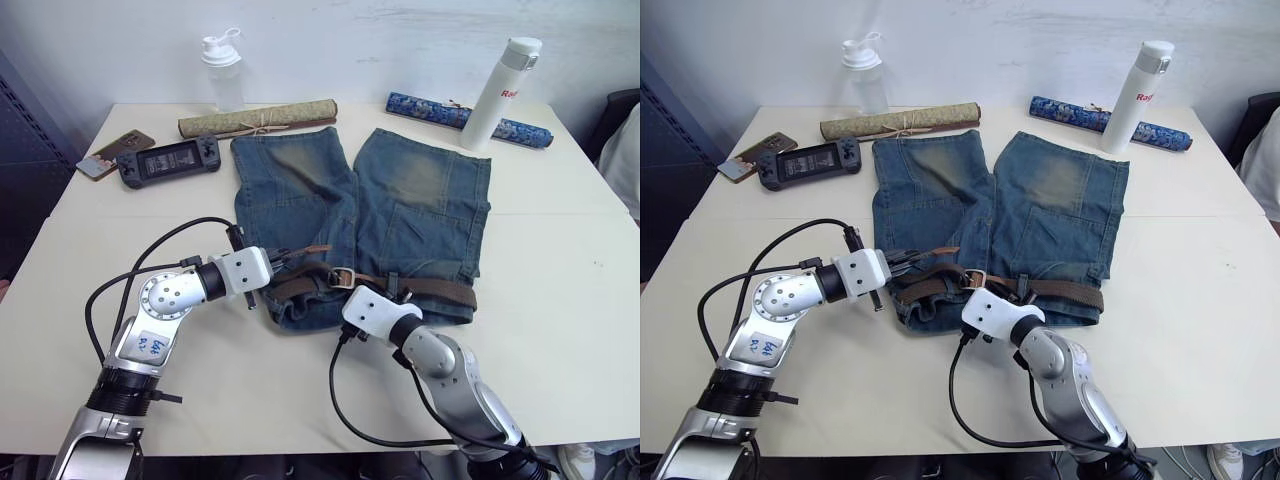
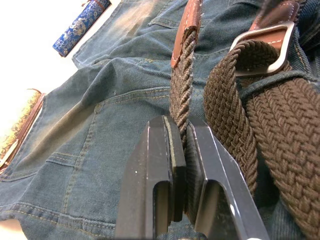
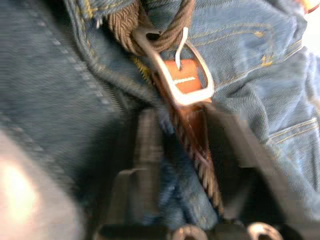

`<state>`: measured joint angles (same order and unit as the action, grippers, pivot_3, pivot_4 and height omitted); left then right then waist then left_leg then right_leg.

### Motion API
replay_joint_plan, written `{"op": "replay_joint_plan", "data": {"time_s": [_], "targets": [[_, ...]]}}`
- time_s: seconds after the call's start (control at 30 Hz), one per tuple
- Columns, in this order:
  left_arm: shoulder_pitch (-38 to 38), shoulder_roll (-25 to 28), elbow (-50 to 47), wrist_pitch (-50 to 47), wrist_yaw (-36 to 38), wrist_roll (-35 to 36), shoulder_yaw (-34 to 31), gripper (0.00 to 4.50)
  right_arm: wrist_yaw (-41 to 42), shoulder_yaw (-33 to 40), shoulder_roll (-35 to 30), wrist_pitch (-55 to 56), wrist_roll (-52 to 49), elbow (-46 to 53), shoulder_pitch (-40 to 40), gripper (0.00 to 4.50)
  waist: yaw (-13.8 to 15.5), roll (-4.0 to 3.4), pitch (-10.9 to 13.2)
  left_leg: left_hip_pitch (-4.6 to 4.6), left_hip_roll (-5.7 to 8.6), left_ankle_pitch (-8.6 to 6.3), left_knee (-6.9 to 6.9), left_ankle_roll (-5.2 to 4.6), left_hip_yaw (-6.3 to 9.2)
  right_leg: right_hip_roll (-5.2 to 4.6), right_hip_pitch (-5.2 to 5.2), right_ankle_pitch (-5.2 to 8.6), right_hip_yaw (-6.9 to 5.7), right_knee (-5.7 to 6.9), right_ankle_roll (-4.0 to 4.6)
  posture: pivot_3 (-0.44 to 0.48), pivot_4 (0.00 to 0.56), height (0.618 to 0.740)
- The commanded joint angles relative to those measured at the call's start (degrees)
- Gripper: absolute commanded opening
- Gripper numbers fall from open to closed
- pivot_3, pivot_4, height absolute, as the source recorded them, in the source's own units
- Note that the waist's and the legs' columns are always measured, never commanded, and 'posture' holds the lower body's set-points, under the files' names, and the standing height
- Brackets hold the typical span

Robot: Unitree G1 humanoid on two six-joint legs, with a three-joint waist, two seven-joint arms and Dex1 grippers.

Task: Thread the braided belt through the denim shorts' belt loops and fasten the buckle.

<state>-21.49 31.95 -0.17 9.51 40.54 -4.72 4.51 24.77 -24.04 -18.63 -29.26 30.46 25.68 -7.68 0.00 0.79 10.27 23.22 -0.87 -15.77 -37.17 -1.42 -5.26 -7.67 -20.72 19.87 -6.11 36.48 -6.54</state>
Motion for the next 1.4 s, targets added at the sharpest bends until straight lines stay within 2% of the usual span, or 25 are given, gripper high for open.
{"op": "replay_joint_plan", "data": {"time_s": [0.03,0.17,0.33,0.43,0.83,1.0,1.4], "targets": [[0.1,-0.1,-3.6,0.4,-0.5,1.1,-0.3,0.0,-0.4,1.7,-0.1,-2.5,0.5,-1.7,0.7,0.07,-0.1,0.0,0.0,0.0,-0.01,0.0,0.01,0.0,0.0,0.0,-0.01,0.0,0.0,0.0,0.0,0.0,0.15,0.717],[0.6,-0.1,-4.0,0.1,-0.5,1.3,-0.4,0.0,-1.8,2.1,-1.0,0.1,1.5,-0.3,-0.3,0.07,0.0,0.0,0.0,0.0,-0.01,0.0,0.02,0.01,-0.01,0.0,-0.02,0.0,0.0,0.0,0.0,0.0,0.15,0.717],[0.4,0.3,-3.4,-0.7,0.3,1.0,0.2,0.0,-6.1,1.0,-7.5,12.6,8.3,1.2,-4.3,0.07,-0.1,-0.02,0.0,0.06,0.02,0.0,0.02,0.0,-0.04,0.0,-0.1,0.0,0.02,0.0,0.0,0.0,0.15,0.717],[-0.5,1.2,-2.5,-1.3,1.7,-0.4,1.6,0.0,-7.3,0.5,-8.5,16.7,9.7,0.4,-5.9,0.07,-0.1,-0.02,0.0,0.07,-0.01,0.02,0.06,0.04,-0.06,0.03,-0.19,0.0,0.04,0.01,0.0,0.0,0.15,0.717],[-4.2,2.2,0.4,-0.3,0.7,-2.8,2.0,0.0,-2.9,-0.7,-7.7,20.7,11.6,-3.7,-7.9,0.07,-0.3,-0.02,0.0,0.09,-0.05,0.1,0.09,0.1,-0.12,0.13,-0.22,0.01,0.07,0.03,0.01,0.0,0.15,0.717],[-5.6,4.6,2.0,3.3,0.0,-7.5,3.8,0.0,-2.8,-0.3,-6.8,21.6,11.9,-4.5,-8.5,0.07,-0.2,-0.02,0.0,0.08,-0.04,0.1,0.05,0.1,-0.13,0.12,-0.22,0.01,0.06,0.06,0.01,0.0,0.15,0.717],[-8.9,3.1,2.6,4.4,-2.2,-9.6,4.7,0.0,-2.0,0.1,-6.2,22.1,12.2,-4.7,-8.0,0.07,-0.2,-0.02,0.0,0.11,-0.05,0.1,0.05,0.1,-0.16,0.12,-0.25,0.01,0.07,0.09,0.01,0.0,0.15,0.717]]}}
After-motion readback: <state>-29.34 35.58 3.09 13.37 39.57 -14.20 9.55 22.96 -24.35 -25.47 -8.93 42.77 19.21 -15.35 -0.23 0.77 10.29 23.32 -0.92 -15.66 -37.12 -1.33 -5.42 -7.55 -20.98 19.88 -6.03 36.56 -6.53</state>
